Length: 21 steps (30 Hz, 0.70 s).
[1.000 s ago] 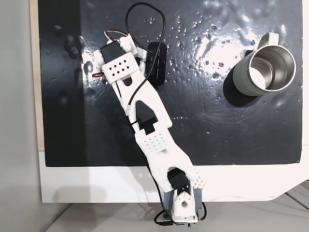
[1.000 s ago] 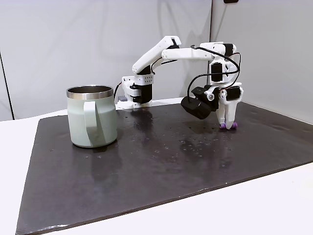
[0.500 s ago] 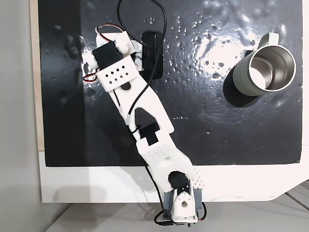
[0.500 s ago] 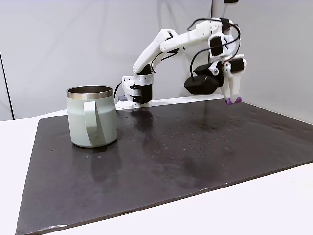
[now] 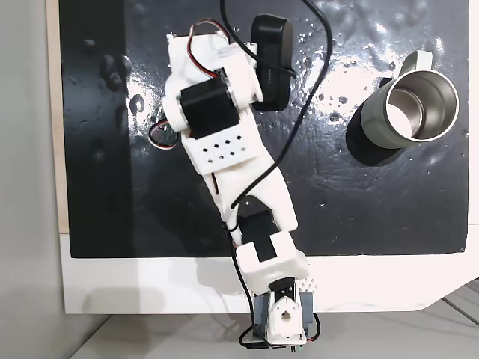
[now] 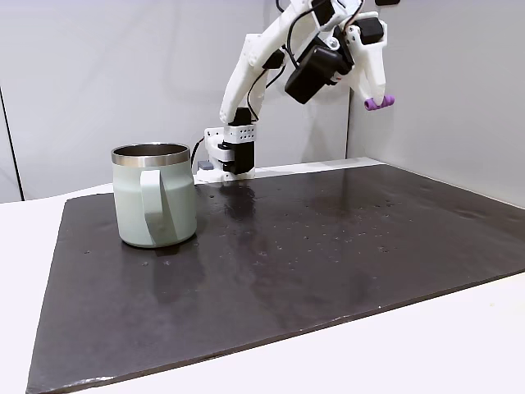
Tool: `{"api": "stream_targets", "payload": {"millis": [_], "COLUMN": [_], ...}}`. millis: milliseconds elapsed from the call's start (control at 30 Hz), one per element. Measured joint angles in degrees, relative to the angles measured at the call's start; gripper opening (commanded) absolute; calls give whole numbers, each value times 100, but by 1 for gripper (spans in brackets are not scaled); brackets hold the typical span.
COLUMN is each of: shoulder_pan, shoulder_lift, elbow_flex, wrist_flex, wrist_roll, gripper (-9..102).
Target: Grasp a pengrip and put it in the cup.
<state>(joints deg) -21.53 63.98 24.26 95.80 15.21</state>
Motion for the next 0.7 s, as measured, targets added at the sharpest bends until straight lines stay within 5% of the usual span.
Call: {"api": "stream_targets", "payload": {"millis": [400,700], "shoulder_pan": [1740,3867], "shoulder_lift": [2461,3103], "elbow_flex": [2777,3287], "wrist_flex": [0,0], "wrist_roll": [-642,-1828], "gripper": [0,0]}}
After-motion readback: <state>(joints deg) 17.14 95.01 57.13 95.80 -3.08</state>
